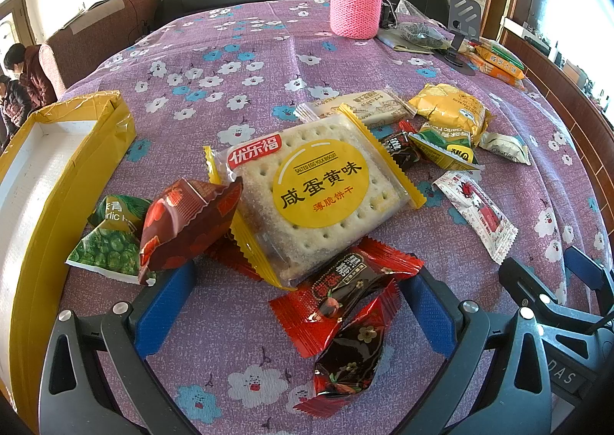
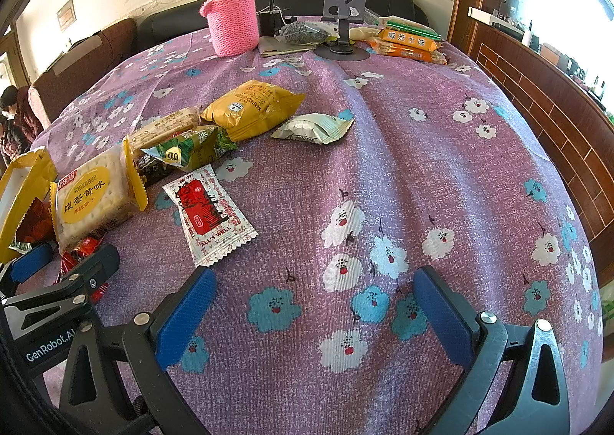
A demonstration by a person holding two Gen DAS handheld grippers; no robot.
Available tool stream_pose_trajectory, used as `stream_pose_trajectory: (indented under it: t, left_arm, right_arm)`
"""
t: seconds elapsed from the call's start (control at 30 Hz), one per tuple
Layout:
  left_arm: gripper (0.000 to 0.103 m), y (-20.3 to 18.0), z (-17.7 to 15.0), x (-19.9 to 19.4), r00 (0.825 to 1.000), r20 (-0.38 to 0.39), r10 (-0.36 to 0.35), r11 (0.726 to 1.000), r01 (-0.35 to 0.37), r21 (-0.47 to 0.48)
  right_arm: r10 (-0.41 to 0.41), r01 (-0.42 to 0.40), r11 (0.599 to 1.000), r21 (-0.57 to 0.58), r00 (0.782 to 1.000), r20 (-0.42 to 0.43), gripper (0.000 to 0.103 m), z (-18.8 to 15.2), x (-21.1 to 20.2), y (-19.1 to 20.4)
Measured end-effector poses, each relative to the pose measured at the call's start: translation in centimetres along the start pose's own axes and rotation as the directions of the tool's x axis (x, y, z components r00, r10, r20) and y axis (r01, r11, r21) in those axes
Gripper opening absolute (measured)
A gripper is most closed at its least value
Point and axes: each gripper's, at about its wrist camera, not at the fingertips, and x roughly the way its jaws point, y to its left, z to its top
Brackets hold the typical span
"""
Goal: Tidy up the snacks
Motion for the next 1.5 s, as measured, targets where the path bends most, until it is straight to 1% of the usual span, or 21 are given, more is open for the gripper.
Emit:
stream_pose_trajectory:
  t: [0.8,0.9,0.97,1.03,1.13,1.27,1.37,1.4,1.43,1.5]
  left_arm:
    - [0.103,0.0,0.0,0.0,1.000,-0.001,0.000,1.000,0.000,0.000]
    - [0.103,0.1,0.0,-0.1,1.000,-0.021,-0.006,1.000,0.006,0.010]
    - [0.103,0.1,-0.2,-0.2,0.999,-0.039,-0.018,0.999,0.019,0.027]
    - [0.103,0.0,-1.0,-0.9,0.998,-0.044,-0.036,0.998,0.038,0.057]
    - [0.103,0.4,-1.7,-1.5,0.997,-0.054,-0.056,0.994,0.061,0.087]
    - [0.103,0.1,-2.5,-2.2,0.995,-0.052,-0.081,0.989,0.087,0.123]
    - [0.103,0.2,-3.0,-2.7,0.991,-0.070,-0.113,0.982,0.122,0.143]
    - [0.103,0.4,-3.1,-3.0,0.988,-0.077,-0.133,0.979,0.143,0.143]
    - [0.100,0.6,-3.3,-3.4,0.982,-0.084,-0.169,0.976,0.179,0.127]
    - [0.093,1.7,-3.6,-4.7,0.957,-0.091,-0.277,0.956,0.284,0.077]
  right_arm:
    - [0.001,-0.001,1.000,0.001,1.000,0.000,0.103,0.0,0.0,0.0]
    - [0.001,-0.001,1.000,0.002,1.000,0.000,0.103,-0.1,0.1,0.0]
    - [0.000,0.000,1.000,0.005,1.000,0.000,0.103,-0.1,0.1,0.1]
    - [0.003,-0.003,1.000,0.008,1.000,-0.007,0.103,-0.1,0.1,0.1]
    - [-0.002,0.002,1.000,0.014,0.999,-0.047,0.103,0.1,0.2,0.0]
    - [0.001,0.000,1.000,0.010,0.999,-0.053,0.103,0.0,0.0,0.1]
    - [-0.002,0.002,1.000,0.006,0.999,-0.051,0.103,-0.4,-0.3,0.2]
    - [-0.002,0.002,1.000,0.006,0.999,-0.050,0.103,-0.5,-0.4,0.2]
    - [-0.003,0.003,1.000,0.005,0.999,-0.050,0.103,-0.7,-0.5,0.2]
    - [-0.006,0.006,1.000,0.007,0.999,-0.049,0.103,-1.0,-0.7,0.2]
